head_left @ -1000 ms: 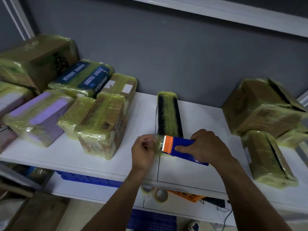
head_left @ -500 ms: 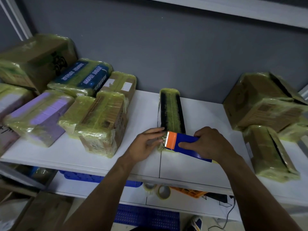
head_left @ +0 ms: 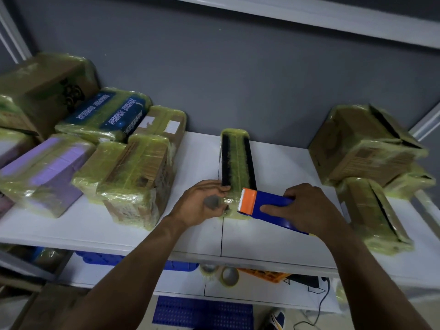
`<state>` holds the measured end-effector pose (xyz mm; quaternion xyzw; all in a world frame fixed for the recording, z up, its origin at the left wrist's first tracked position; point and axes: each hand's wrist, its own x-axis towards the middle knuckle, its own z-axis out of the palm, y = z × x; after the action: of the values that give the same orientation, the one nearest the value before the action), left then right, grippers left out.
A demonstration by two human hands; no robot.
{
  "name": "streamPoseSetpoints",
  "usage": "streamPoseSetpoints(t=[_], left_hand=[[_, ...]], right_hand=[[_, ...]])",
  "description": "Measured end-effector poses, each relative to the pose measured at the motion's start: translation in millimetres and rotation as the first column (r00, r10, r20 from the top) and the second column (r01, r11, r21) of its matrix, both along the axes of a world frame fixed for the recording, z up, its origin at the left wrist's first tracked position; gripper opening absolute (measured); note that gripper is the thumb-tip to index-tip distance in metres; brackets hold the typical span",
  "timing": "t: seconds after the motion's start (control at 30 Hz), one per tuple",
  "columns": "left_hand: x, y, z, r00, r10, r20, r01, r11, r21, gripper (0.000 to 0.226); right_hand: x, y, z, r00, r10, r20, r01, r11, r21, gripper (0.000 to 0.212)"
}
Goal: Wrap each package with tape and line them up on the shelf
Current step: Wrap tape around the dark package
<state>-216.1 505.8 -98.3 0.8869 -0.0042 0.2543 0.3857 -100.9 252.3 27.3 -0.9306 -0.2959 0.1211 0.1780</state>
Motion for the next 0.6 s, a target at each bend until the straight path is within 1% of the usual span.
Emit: streamPoseSetpoints(t=[0.13, 0.27, 0.37, 0.47, 0.6], left_hand=[[3.8, -1.7, 1.1, 0.999, -0.024, 0.048, 0.015, 0.986, 0.168, 0.041], [2.9, -8.1, -4.9, 0.998, -0.032, 0.052, 0.023, 0.985, 0.171, 0.044], [0.9, -8.7, -4.2, 0.999, -0.042, 0.025, 0.035, 0.972, 0.233, 0.052], [1.1, -8.3, 1.7, 0.999, -0.033, 0.03, 0.023, 0.962, 0.271, 0.048], [3.8, -9.9, 10.7, 1.0, -0.004, 0.029, -0.005, 0.951, 0.308, 0.04]], right_hand=[[3.4, -10.5, -2.7, 1.0, -0.004, -0.002, 0.004, 0.999, -0.034, 0.057], [7.9, -9.5, -14.6, 0.999, -0.015, 0.045, 0.017, 0.999, -0.042, 0.055], [13.0, -5.3, -17.6, 0.998, -0.01, 0.06, 0.015, 0.997, -0.071, 0.055], [14.3, -4.9, -19.6, 0.998, -0.005, 0.07, 0.011, 0.997, -0.082, 0.056], [9.3, -6.8, -20.4, 0.999, -0.046, 0.023, 0.047, 0.998, -0.037, 0.055]])
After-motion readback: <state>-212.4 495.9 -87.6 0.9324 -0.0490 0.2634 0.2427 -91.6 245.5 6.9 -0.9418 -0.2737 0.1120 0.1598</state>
